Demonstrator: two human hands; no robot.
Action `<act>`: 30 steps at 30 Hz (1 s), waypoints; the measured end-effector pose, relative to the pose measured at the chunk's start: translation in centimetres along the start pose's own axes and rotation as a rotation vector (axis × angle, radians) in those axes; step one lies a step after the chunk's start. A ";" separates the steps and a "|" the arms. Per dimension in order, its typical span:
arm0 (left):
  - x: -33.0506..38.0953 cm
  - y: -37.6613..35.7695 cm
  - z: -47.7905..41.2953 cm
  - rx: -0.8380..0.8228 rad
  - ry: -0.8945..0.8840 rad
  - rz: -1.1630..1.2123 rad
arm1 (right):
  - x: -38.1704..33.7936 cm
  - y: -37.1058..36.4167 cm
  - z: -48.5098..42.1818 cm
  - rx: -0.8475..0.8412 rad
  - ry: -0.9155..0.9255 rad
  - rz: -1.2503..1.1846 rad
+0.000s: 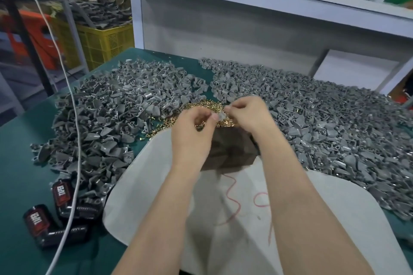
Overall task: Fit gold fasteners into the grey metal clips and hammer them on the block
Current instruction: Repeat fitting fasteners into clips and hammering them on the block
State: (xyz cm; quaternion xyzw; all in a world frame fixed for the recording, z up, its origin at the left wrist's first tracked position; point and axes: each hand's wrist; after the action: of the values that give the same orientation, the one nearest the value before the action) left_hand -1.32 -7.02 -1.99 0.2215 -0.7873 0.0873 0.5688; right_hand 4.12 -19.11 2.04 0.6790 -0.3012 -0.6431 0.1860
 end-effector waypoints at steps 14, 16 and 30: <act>-0.1 -0.9 1.1 -0.177 -0.066 -0.620 | 3.4 2.4 5.1 -0.068 -0.026 -0.453; -0.1 -0.9 1.1 -0.178 -0.071 -0.619 | 3.1 1.6 5.0 -0.034 0.017 -0.404; -0.4 -0.9 1.0 -0.189 -0.101 -0.640 | 3.8 -0.8 5.0 0.094 0.281 0.167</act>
State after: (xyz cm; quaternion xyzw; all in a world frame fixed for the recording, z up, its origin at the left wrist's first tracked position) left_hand -1.65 -8.08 -2.82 0.4079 -0.7096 -0.1803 0.5456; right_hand -0.65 -20.28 -1.90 0.7427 -0.3573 -0.5096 0.2472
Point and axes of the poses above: each hand's wrist, its own z-axis away from the middle knuckle, its own y-axis out of the back of the hand, x = y × z, and after that the axes turned 5 degrees about x, right-handed
